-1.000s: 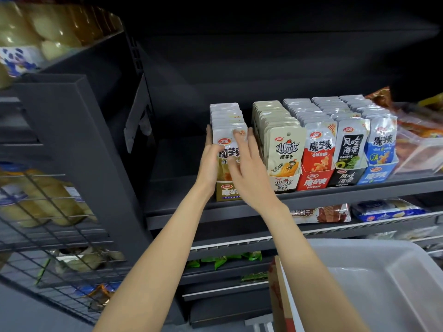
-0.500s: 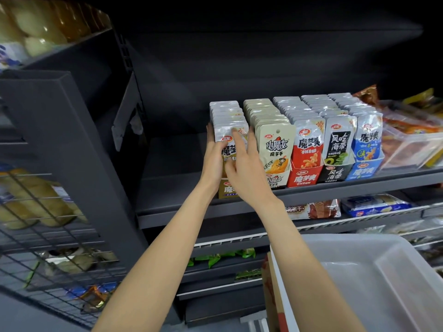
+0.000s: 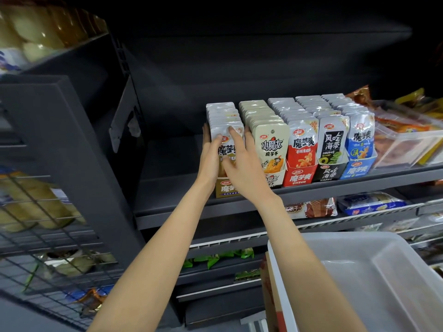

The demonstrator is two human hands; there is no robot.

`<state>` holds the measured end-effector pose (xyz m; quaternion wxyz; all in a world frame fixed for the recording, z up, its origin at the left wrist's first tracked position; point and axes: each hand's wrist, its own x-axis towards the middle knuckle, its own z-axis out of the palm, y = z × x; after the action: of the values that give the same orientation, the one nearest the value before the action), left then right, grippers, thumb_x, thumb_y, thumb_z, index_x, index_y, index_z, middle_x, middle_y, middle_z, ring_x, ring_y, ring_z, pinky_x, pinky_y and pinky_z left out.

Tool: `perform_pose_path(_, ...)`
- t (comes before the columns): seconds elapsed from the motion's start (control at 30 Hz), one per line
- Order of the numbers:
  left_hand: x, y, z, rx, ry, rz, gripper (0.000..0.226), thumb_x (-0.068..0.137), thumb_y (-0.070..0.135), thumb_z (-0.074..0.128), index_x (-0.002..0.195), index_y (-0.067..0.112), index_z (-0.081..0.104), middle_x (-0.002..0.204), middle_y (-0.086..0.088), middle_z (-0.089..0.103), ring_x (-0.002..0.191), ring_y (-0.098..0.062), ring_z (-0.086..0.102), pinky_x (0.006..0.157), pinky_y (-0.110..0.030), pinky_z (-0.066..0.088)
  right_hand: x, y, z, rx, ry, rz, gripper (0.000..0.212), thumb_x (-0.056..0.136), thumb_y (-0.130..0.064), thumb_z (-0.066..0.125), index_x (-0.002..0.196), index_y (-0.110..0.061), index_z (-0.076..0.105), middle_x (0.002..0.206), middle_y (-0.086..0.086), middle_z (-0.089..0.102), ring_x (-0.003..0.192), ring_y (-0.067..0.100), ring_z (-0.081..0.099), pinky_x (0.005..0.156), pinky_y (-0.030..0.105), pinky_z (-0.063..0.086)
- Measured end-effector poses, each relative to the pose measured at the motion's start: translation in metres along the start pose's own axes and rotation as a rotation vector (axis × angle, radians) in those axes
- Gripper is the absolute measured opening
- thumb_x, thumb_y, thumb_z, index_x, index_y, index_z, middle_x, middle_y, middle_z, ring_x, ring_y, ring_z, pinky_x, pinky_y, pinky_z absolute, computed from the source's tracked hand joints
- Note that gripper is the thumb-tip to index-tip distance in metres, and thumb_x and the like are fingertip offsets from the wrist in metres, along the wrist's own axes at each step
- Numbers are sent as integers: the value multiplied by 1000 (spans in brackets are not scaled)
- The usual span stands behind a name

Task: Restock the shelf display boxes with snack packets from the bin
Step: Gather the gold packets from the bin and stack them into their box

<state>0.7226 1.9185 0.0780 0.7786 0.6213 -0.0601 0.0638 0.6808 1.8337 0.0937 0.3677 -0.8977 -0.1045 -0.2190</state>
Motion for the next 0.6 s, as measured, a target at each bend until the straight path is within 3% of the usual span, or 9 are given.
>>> perform_pose_path(0.1, 0, 1, 0, -4, 9, -20, 53, 101, 28, 39, 150, 25, 20, 133, -2, 54, 100, 1, 61, 77, -14, 51, 0, -1, -1, 7, 3, 4, 60, 94, -14, 51, 147, -21, 23, 155, 7, 14, 140, 17, 22, 91, 9, 27)
perform_pose_path(0.4, 1, -2, 2, -18, 25, -6, 52, 101, 34, 35, 150, 23, 21, 131, -1, 56, 110, -5, 59, 98, -29, 47, 4, -2, -3, 44, 12, 2, 57, 95, -15, 51, 147, -21, 27, 156, 6, 14, 142, 16, 19, 100, 14, 29)
perform_pose_path(0.5, -1, -3, 3, -35, 12, -4, 53, 101, 35, 34, 150, 23, 20, 133, -1, 55, 109, -2, 59, 89, -20, 49, 5, -4, -4, 38, 22, -5, 56, 96, -20, 51, 147, -22, 27, 159, 3, 7, 146, 16, 7, 98, 11, 20)
perform_pose_path(0.6, -2, -1, 4, -32, 17, -3, 52, 101, 35, 34, 150, 23, 21, 120, 7, 60, 104, 1, 60, 82, -17, 50, 6, -3, -3, 27, 28, -10, 56, 96, -23, 50, 147, -23, 27, 159, 2, 6, 146, 17, 5, 97, 11, 20)
